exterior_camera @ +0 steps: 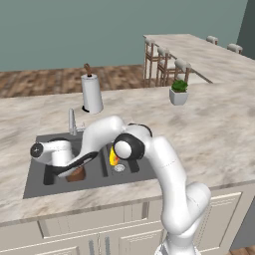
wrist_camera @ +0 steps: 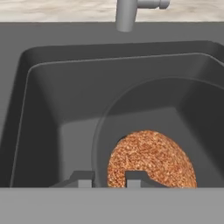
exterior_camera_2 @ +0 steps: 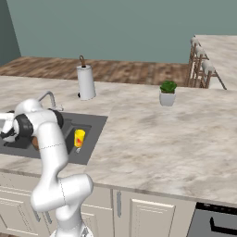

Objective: Place the jar in the left basin and the cup in the right basin of the sink.

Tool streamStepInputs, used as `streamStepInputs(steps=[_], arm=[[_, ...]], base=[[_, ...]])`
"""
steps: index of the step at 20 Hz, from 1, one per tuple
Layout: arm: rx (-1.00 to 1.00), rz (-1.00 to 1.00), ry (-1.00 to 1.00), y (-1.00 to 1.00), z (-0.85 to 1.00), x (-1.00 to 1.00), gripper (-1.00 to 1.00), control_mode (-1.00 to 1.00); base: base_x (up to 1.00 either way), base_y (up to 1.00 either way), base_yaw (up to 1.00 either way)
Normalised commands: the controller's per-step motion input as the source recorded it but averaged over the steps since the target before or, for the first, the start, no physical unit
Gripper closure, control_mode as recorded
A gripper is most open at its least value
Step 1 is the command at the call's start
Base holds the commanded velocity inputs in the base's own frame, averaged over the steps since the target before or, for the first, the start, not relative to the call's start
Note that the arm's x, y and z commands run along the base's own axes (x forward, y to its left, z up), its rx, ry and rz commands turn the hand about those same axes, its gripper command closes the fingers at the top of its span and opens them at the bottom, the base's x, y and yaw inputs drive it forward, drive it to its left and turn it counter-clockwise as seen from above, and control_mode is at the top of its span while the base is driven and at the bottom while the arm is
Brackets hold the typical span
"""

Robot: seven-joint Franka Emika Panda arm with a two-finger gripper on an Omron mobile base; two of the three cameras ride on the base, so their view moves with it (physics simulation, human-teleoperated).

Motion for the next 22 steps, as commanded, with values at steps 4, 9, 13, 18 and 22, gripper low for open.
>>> streamStepInputs(steps=[4, 9, 13, 18, 22], arm=[[0.00, 0.00, -0.02, 0.08, -0.07, -0.04, -1.00, -1.00], [-0.03, 0.00, -0.13, -0.17, 0.09, -0.54, -1.00, -1.00], [-0.04, 0.00, -0.18, -0.44, 0.22, -0.72, -1.00, -1.00], [-0.03, 0.00, -0.19, -0.55, 0.33, -0.68, -1.00, -1.00], [-0.01, 0.00, -0.21, -0.60, 0.55, -0.47, -1.00, -1.00]], base=[[0.00, 0.00, 0.00], [0.00, 0.00, 0.00], [0.00, 0.00, 0.00], [0.00, 0.00, 0.00], [0.00, 0.00, 0.00]])
